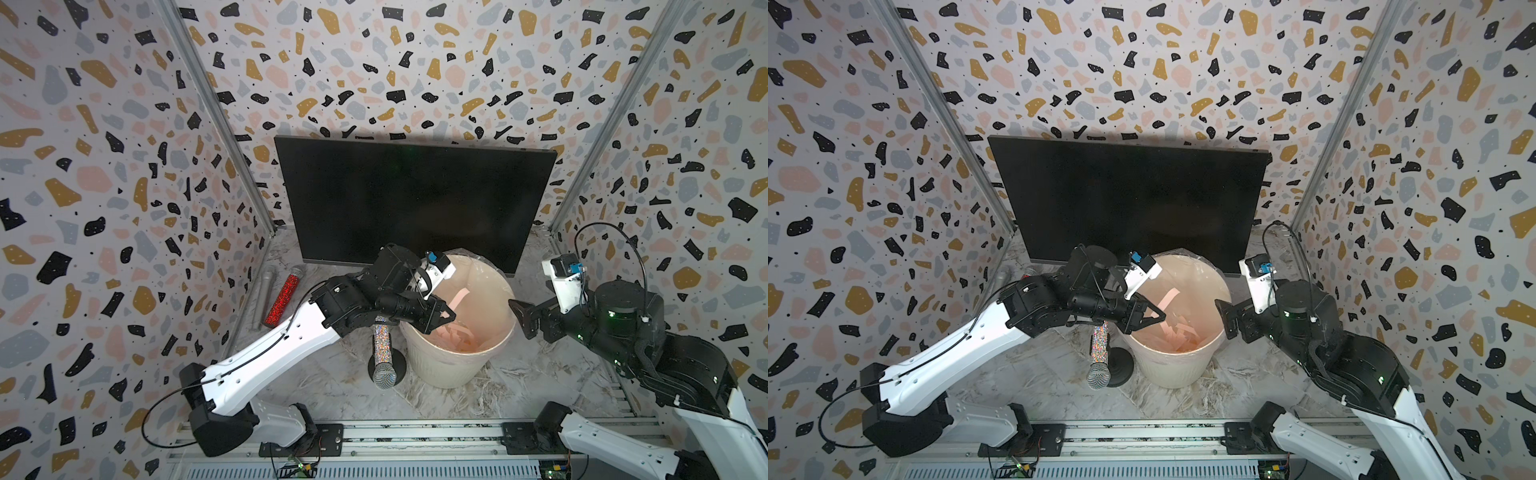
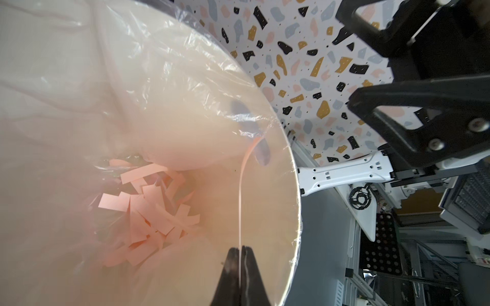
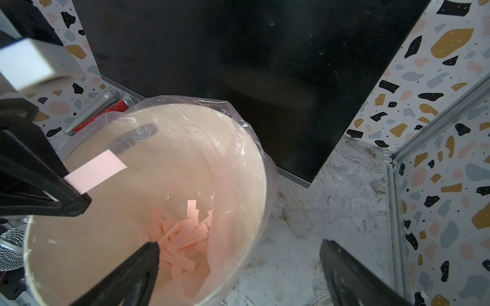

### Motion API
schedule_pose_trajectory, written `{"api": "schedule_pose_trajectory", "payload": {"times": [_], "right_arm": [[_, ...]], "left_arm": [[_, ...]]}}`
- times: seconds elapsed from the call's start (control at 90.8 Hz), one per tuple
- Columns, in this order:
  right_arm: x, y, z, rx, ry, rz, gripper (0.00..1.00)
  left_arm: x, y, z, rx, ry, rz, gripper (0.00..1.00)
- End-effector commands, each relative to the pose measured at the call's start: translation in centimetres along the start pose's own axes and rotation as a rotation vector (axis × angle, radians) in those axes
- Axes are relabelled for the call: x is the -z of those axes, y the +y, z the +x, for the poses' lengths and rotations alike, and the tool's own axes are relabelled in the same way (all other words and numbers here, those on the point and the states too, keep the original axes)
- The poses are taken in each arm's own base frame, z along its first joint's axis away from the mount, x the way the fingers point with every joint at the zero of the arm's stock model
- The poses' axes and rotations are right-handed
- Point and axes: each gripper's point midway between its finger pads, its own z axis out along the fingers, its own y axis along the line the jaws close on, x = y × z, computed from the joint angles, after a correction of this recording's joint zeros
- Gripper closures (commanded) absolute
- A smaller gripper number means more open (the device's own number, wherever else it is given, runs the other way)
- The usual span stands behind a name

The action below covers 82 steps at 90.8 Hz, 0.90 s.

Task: Remove the sticky note from the monitor
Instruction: Place the sticky note in the trash bin.

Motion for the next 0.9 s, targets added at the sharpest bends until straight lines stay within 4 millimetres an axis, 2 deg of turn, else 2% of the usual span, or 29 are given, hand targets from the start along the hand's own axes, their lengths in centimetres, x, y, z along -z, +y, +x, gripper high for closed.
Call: {"api": "schedule_pose_trajectory", "payload": {"times": [0.0,0.286,0.573,0.683,0.727,0.892], "right_arm": [[0.2,-0.6,0.0,-0.008,-0.012,0.027,0.0],[0.3,-0.9,0.5,-0.005,-0.012,0.042,0.0],[-0.3,-1.4,0.7,0.012,-0.013,0.08,0.0],[-0.4,-2.1,0.4,0.027,-0.036,0.125,0.0],[-0.4,-2.5,0.2,0.036,-0.047,0.149,0.0],[-0.4,-4.2,-0.3,0.063,-0.084,0.257,0.0]], "left_arm": [[0.1,0.6,0.3,-0.06,0.029,-0.09,0.88],[-0.3,0.4,-0.3,-0.099,0.033,-0.121,0.53],[1.6,0.2,-3.4,-0.142,-0.115,-0.172,0.2],[3.5,0.4,-4.9,-0.162,-0.195,-0.23,0.1],[4.7,0.5,-5.6,-0.174,-0.241,-0.261,0.01],[9.6,1.7,-7.9,-0.191,-0.384,-0.387,0.0]]}}
